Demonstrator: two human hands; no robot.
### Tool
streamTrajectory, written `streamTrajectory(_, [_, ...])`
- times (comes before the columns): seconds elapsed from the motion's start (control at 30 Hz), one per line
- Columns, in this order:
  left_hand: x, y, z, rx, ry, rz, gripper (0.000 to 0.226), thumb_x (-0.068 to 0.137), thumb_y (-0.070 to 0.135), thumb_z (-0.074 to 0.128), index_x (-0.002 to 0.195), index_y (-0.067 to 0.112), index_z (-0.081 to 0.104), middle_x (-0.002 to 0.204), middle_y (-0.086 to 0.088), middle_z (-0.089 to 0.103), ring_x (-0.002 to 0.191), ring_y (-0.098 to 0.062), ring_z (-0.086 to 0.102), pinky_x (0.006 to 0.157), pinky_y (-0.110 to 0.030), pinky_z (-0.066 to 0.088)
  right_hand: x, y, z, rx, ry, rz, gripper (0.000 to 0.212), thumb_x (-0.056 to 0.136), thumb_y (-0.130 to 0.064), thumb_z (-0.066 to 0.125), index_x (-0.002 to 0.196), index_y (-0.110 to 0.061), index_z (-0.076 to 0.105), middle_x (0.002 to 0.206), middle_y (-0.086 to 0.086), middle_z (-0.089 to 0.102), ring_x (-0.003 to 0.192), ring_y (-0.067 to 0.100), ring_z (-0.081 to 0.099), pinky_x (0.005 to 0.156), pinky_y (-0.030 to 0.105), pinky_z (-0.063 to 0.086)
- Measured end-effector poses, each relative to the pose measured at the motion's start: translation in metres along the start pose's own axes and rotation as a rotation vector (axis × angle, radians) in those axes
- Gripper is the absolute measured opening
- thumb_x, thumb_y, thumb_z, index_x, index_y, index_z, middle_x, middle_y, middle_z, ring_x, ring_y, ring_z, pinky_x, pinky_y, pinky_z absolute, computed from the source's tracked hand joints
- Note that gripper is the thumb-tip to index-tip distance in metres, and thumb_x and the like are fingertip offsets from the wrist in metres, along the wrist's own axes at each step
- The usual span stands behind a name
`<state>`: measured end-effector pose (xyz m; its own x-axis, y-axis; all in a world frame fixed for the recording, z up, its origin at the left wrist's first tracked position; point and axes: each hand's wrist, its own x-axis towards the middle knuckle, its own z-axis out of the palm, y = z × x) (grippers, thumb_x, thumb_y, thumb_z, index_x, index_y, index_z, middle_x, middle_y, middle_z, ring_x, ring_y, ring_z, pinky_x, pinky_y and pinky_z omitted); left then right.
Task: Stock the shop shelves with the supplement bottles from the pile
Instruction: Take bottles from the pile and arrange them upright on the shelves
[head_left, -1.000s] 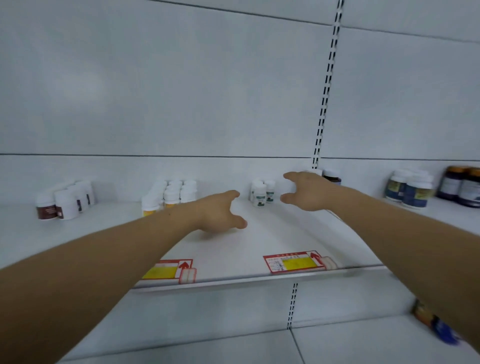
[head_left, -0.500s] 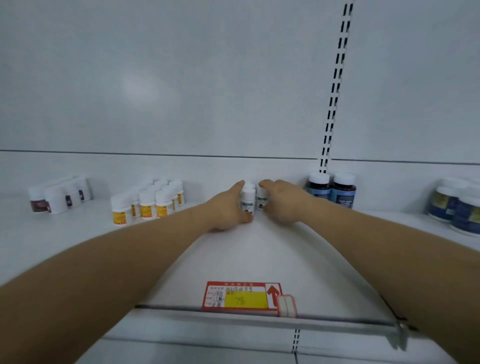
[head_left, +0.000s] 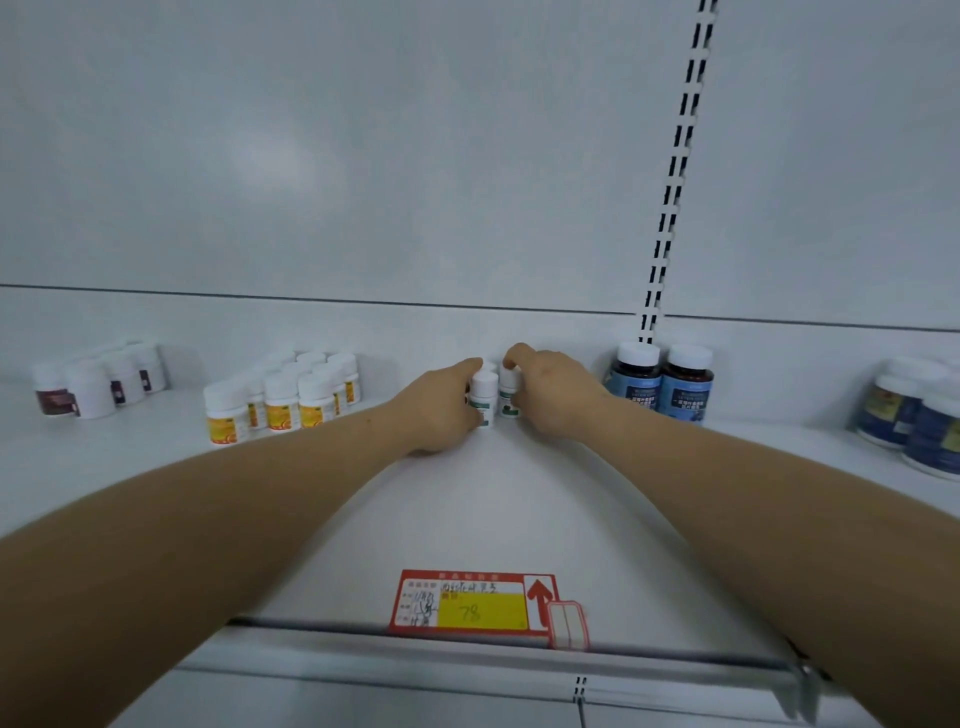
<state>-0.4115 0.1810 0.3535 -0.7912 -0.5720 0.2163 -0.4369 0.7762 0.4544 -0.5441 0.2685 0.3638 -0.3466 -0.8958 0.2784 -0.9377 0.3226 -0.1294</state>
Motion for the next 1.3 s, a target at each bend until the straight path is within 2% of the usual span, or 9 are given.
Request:
streamTrajectory(0.17, [-0.004,0.001,-0.002,0.004,-0.055,-0.029,0.072,0.092,0.023,0.057,0.150,0.019,0.015,0.145,-0.006,0.043,0.126,-0.024,0.046,0.101,-0.026,0.034,0.002,-0.001,0.000,0.009,-0.029,0.016,0.042,0.093,-0.013,0.051,0.133,-0.015,0.037,0.120,0.016,0.053,0.107,0.032,0.051,0.078,0.031,0.037])
streamTrajectory(0.27, [-0.010,0.004,-0.008,0.010,-0.092,-0.043,0.084,0.089,0.031,0.061,0.151,0.021,0.005,0.150,-0.005,0.035,0.132,-0.023,0.040,0.101,-0.024,0.030,-0.004,-0.002,-0.012,-0.005,-0.032,0.032,0.048,0.093,-0.022,0.054,0.137,-0.015,0.036,0.125,0.016,0.051,0.111,0.032,0.051,0.084,0.033,0.040])
streamTrajectory(0.47, [-0.034,0.020,-0.032,0.158,-0.101,0.078,0.079,0.091,0.037,0.058,0.151,0.019,0.010,0.158,0.001,0.016,0.143,-0.016,0.019,0.109,-0.023,0.018,-0.036,0.008,-0.066,-0.066,0.094,0.048,0.058,0.094,-0.036,0.054,0.145,-0.018,0.033,0.140,0.009,0.043,0.126,0.026,0.043,0.103,0.035,0.036])
streamTrajectory(0.63, [-0.045,0.050,-0.028,0.182,-0.169,0.191,0.074,0.092,0.043,0.054,0.151,0.025,0.013,0.158,0.002,0.013,0.143,-0.017,0.019,0.113,-0.029,0.018,-0.076,0.038,-0.099,-0.157,0.070,0.196,0.065,0.096,-0.039,0.050,0.150,-0.016,0.023,0.152,0.010,0.030,0.138,0.027,0.030,0.110,0.035,0.025])
streamTrajectory(0.77, [-0.042,0.070,-0.007,0.147,-0.216,0.215,0.076,0.091,0.044,0.055,0.151,0.026,0.012,0.159,0.002,0.011,0.144,-0.018,0.018,0.114,-0.031,0.018,-0.103,0.068,-0.101,-0.196,0.030,0.314,0.069,0.095,-0.040,0.052,0.151,-0.014,0.020,0.153,0.012,0.028,0.140,0.028,0.027,0.113,0.037,0.025])
streamTrajectory(0.93, [-0.025,0.092,0.012,0.081,-0.203,0.117,0.080,0.091,0.043,0.056,0.151,0.023,0.008,0.156,-0.003,0.023,0.138,-0.022,0.031,0.106,-0.027,0.027,-0.105,0.100,-0.093,-0.176,0.000,0.331,0.072,0.093,-0.042,0.054,0.150,-0.014,0.020,0.153,0.011,0.027,0.138,0.029,0.030,0.110,0.038,0.031])
streamTrajectory(1.1, [0.008,0.115,0.035,-0.051,-0.137,-0.016,0.088,0.088,0.034,0.063,0.151,0.017,0.004,0.150,-0.009,0.033,0.130,-0.025,0.041,0.094,-0.026,0.035,-0.084,0.128,-0.083,-0.061,-0.022,0.224,0.073,0.090,-0.037,0.060,0.149,-0.018,0.021,0.144,0.012,0.032,0.125,0.030,0.043,0.099,0.037,0.041])
streamTrajectory(1.23, [0.030,0.125,0.061,-0.156,-0.118,-0.089,0.089,0.082,0.038,0.069,0.148,0.016,0.013,0.134,-0.007,0.050,0.111,-0.021,0.053,0.088,-0.028,0.042,-0.069,0.147,-0.074,-0.028,-0.018,0.112,0.064,0.088,-0.036,0.063,0.142,-0.018,0.032,0.131,0.010,0.041,0.111,0.026,0.050,0.089,0.032,0.041])
streamTrajectory(1.3, [0.035,0.127,0.068,-0.155,-0.076,-0.099,0.079,0.081,0.040,0.070,0.141,0.014,0.025,0.127,-0.005,0.055,0.102,-0.018,0.054,0.087,-0.028,0.043,-0.065,0.153,-0.071,0.012,-0.009,0.057,0.055,0.088,-0.032,0.064,0.134,-0.015,0.039,0.123,0.011,0.049,0.103,0.024,0.049,0.086,0.031,0.041])
